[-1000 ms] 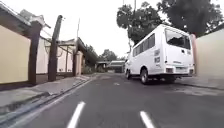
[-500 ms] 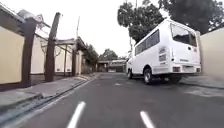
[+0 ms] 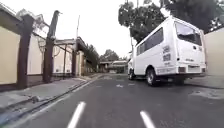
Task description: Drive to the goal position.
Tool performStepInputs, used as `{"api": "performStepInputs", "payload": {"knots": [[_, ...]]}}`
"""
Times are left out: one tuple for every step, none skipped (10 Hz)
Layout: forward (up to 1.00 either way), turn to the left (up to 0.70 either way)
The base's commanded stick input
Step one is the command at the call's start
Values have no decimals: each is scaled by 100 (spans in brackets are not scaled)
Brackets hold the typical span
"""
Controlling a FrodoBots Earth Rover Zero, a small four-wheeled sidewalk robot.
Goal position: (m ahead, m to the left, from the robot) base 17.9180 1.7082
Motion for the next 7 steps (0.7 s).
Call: {"api": "performStepInputs", "payload": {"knots": [[70, 0], [70, 0], [70, 0], [70, 0], [70, 0], [70, 0], [70, 0]]}}
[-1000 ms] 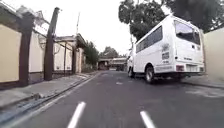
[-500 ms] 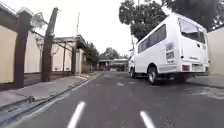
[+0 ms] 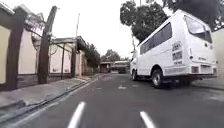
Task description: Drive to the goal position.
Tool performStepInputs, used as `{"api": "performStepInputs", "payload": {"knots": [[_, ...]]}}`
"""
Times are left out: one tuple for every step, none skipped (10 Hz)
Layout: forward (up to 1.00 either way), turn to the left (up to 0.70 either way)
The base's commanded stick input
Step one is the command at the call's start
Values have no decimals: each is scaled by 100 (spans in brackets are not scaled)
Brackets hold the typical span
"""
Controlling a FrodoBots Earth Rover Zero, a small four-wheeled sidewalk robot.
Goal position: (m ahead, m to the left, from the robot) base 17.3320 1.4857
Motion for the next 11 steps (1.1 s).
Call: {"api": "performStepInputs", "payload": {"knots": [[70, 0], [70, 0], [70, 0], [70, 0], [70, 0], [70, 0], [70, 0], [70, 0], [70, 0], [70, 0], [70, 0]]}}
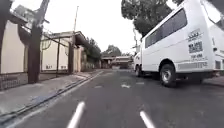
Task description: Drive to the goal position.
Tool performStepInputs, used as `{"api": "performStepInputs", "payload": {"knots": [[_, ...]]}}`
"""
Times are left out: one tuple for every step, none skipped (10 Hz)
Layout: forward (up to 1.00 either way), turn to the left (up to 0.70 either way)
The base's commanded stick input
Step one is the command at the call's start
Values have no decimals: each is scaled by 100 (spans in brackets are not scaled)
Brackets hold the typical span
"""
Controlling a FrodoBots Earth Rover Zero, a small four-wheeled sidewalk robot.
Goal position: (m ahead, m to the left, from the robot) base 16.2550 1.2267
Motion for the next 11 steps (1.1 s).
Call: {"api": "performStepInputs", "payload": {"knots": [[70, 0], [70, 0], [70, 0], [70, 0], [70, 0], [70, 0], [70, 0], [70, 0], [70, 0], [70, 0], [70, 0]]}}
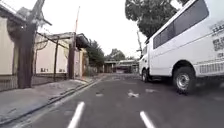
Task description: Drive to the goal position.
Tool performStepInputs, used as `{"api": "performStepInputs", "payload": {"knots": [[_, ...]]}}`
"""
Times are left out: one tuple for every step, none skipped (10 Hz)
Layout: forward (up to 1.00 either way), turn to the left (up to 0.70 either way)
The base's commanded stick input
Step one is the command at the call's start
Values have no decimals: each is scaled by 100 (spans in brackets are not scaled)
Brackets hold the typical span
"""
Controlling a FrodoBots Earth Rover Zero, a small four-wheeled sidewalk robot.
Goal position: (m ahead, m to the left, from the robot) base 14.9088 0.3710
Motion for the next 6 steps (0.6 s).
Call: {"api": "performStepInputs", "payload": {"knots": [[70, 0], [70, 0], [70, 0], [70, 0], [70, 0], [70, 0]]}}
